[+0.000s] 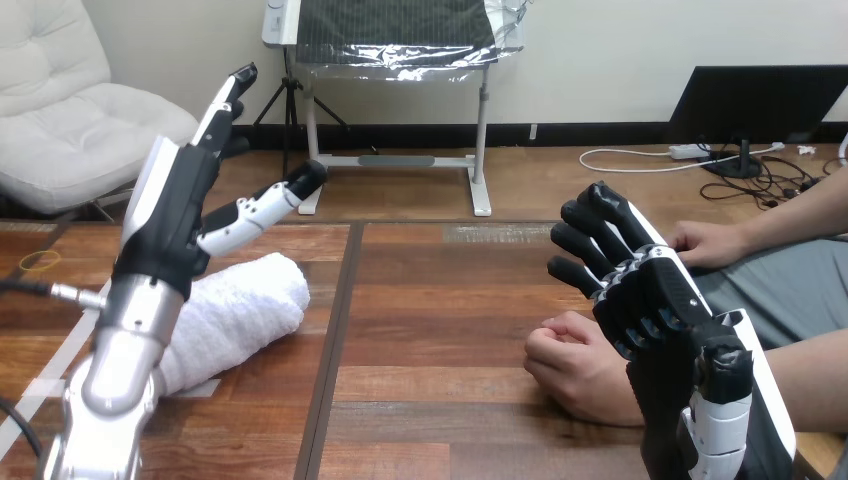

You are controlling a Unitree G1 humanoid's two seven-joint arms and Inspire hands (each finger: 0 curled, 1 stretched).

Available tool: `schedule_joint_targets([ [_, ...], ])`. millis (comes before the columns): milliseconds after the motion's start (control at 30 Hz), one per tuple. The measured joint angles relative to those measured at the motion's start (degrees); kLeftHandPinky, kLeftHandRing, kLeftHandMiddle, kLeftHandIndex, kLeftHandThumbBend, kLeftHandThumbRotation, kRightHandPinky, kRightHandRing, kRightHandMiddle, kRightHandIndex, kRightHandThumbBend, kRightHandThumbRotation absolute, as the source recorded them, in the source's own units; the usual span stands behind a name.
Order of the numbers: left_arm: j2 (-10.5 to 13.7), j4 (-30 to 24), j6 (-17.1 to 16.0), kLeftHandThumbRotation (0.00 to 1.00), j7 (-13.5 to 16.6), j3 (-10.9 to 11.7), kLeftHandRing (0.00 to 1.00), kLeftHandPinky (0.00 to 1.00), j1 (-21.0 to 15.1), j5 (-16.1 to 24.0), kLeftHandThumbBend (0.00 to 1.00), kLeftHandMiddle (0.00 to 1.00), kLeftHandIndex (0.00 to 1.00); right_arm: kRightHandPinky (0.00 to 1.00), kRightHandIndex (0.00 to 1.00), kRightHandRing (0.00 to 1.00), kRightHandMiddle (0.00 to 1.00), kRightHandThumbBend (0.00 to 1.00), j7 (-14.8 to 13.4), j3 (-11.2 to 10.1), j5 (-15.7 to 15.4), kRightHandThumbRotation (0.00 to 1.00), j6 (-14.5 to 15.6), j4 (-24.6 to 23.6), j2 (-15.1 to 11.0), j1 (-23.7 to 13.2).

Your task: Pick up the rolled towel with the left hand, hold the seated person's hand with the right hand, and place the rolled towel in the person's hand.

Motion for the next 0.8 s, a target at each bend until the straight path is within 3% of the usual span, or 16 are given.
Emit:
schedule_joint_targets([
  [100, 0.9, 2.8, 0.5, 0.47, 0.2, -0.8, 0.90, 0.74, -1.9, 1.6, 0.81, 0.96, 0.98, 0.87, 0.92, 0.91, 0.91, 0.81, -0.1, 0.0, 0.0, 1.00, 0.0, 0.0, 0.0, 0.0],
  [333, 2.4, 9.0, 2.7, 0.45, 2.6, -3.4, 0.88, 0.72, -6.1, 6.8, 0.85, 0.95, 0.97, 0.87, 0.92, 0.90, 0.91, 0.81, -0.3, 0.0, 0.0, 1.00, 0.0, 0.0, 0.0, 0.0],
  [800, 4.0, 22.4, 8.4, 0.40, 4.5, -8.7, 0.93, 0.77, -13.8, 12.7, 0.87, 0.97, 0.97, 0.86, 0.91, 0.90, 0.91, 0.81, -0.4, -0.2, -0.1, 1.00, 0.0, 0.0, 0.0, 0.0],
])
